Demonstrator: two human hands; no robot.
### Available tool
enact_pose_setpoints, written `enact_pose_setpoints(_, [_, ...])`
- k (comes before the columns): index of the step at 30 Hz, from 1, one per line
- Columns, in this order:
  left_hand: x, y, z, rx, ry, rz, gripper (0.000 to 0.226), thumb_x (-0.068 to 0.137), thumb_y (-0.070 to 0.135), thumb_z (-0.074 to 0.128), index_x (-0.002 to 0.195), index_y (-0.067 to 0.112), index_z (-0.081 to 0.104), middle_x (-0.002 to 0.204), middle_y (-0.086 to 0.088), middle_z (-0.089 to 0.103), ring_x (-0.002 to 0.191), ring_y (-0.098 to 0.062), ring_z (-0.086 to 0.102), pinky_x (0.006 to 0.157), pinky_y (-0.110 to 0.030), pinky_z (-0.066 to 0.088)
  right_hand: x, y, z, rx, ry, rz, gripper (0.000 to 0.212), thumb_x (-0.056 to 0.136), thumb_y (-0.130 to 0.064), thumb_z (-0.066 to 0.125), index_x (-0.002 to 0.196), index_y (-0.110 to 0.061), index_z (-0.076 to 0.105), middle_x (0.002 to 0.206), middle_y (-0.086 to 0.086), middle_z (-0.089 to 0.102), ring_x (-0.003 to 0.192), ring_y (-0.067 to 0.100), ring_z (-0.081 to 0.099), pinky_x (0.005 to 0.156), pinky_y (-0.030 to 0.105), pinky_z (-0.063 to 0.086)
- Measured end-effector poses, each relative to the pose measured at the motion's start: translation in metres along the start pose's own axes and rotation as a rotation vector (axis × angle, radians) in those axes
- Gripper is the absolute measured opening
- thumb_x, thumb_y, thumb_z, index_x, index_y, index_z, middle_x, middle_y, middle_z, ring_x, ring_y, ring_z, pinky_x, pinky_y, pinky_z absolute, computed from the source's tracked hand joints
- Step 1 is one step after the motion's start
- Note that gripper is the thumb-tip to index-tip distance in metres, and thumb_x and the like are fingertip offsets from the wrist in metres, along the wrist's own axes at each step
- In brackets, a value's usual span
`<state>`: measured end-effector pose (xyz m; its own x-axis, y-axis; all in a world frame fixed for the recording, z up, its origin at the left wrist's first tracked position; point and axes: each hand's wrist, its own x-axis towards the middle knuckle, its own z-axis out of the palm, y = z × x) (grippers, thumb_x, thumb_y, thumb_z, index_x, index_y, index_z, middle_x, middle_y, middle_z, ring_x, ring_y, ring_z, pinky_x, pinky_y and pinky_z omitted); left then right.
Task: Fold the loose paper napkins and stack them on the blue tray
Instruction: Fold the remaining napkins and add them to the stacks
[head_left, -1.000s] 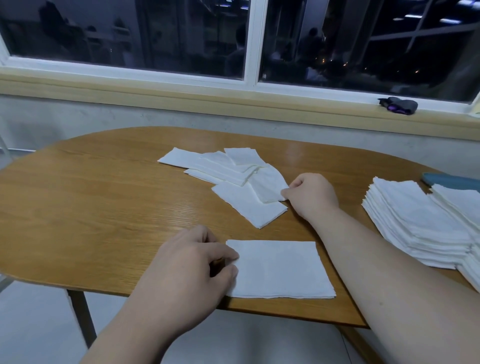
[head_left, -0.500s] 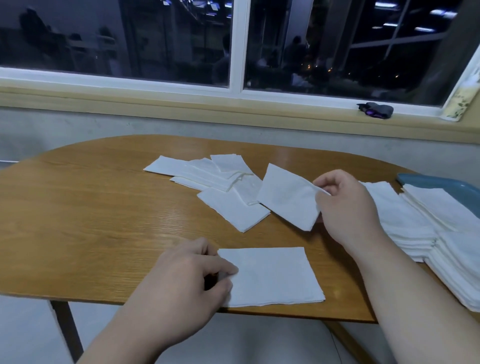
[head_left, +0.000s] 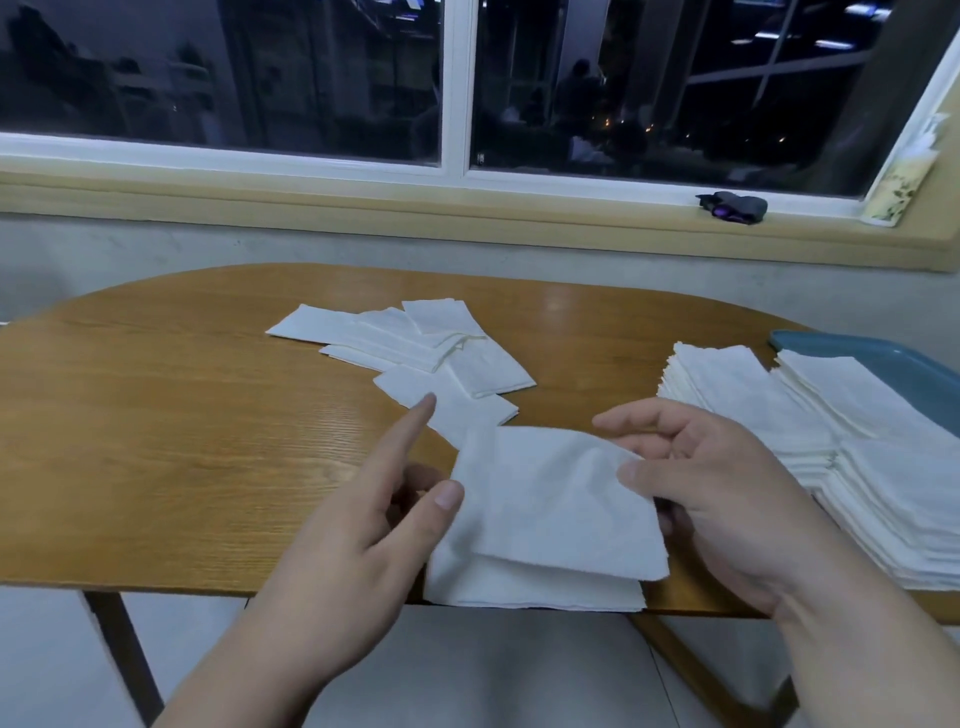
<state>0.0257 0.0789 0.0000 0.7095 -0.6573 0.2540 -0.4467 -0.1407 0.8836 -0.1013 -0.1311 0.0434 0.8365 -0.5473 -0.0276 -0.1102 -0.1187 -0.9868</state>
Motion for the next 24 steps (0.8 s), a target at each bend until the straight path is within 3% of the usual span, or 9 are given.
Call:
enact_pose_setpoints(5, [0.001,-0.002,-0.001,-0.033,-0.083,-0.056,0.065,0.085,0.029,0.072,0.124,0.073,0.044,0.088,-0.002,0.058,0.069,-0.017,0.054,0.065,-0.016,0.045,0.005,0.015,0.001,-0.017,-0.095,0.113,0.036,0.091,0.016,0.047,0.109,-0.007,0.066,0.093,0.007,0.077,0.064,0.017,0.065,0.043,0.02,0.042])
enact_pose_setpoints(8, [0.003,-0.002,-0.006,-0.145,-0.144,-0.05,0.06,0.081,0.024,0.072,0.119,0.067,0.054,0.074,0.006,0.049,0.062,-0.009,0.047,0.06,-0.014,0.041,0.008,0.017,0.0,-0.036,-0.088,0.115,0.036,0.09,0.015,0.047,0.109,-0.009,0.067,0.095,0.004,0.077,0.069,0.016,0.068,0.046,0.021,0.044])
enact_pose_setpoints(13, [0.008,-0.007,-0.004,0.046,-0.134,-0.066,0.038,0.09,0.021,0.068,0.1,0.058,0.07,0.081,0.012,0.063,0.071,-0.004,0.058,0.065,-0.012,0.041,0.009,0.021,-0.001,-0.175,-0.043,0.081,0.038,0.09,0.012,0.05,0.108,-0.016,0.068,0.096,-0.003,0.077,0.088,0.031,0.073,0.076,0.049,0.055])
enact_pose_setpoints(17, [0.009,-0.007,0.001,0.168,-0.065,-0.089,0.027,0.091,0.021,0.066,0.086,0.045,0.077,0.086,0.015,0.063,0.081,0.0,0.06,0.065,-0.006,0.038,0.007,0.023,0.003,-0.285,0.017,0.01,0.037,0.089,0.007,0.056,0.1,-0.025,0.07,0.092,-0.014,0.076,0.082,0.008,0.072,0.076,0.034,0.059])
enact_pose_setpoints(21, [0.008,-0.011,0.003,0.28,-0.086,-0.067,0.025,0.092,0.022,0.064,0.089,0.044,0.077,0.087,0.019,0.06,0.082,0.002,0.058,0.067,-0.008,0.039,0.008,0.034,0.005,-0.453,0.082,-0.1,0.037,0.089,-0.001,0.06,0.091,-0.037,0.071,0.076,-0.025,0.069,0.051,0.002,0.051,0.051,0.015,0.042])
enact_pose_setpoints(23, [0.008,-0.014,0.005,0.353,-0.098,-0.046,0.025,0.091,0.024,0.064,0.091,0.046,0.076,0.089,0.02,0.059,0.084,0.001,0.058,0.067,-0.01,0.039,0.007,0.039,0.006,-0.567,0.082,-0.133,0.037,0.09,-0.005,0.06,0.095,-0.04,0.069,0.07,-0.035,0.059,0.054,0.001,0.05,0.052,0.009,0.037])
enact_pose_setpoints(24, [0.008,-0.015,0.006,0.375,-0.096,-0.039,0.025,0.091,0.024,0.064,0.09,0.047,0.076,0.089,0.02,0.059,0.084,0.0,0.058,0.067,-0.011,0.039,0.007,0.042,0.007,-0.623,0.075,-0.163,0.036,0.091,-0.006,0.06,0.097,-0.041,0.068,0.08,-0.04,0.057,0.063,-0.003,0.053,0.056,0.008,0.037])
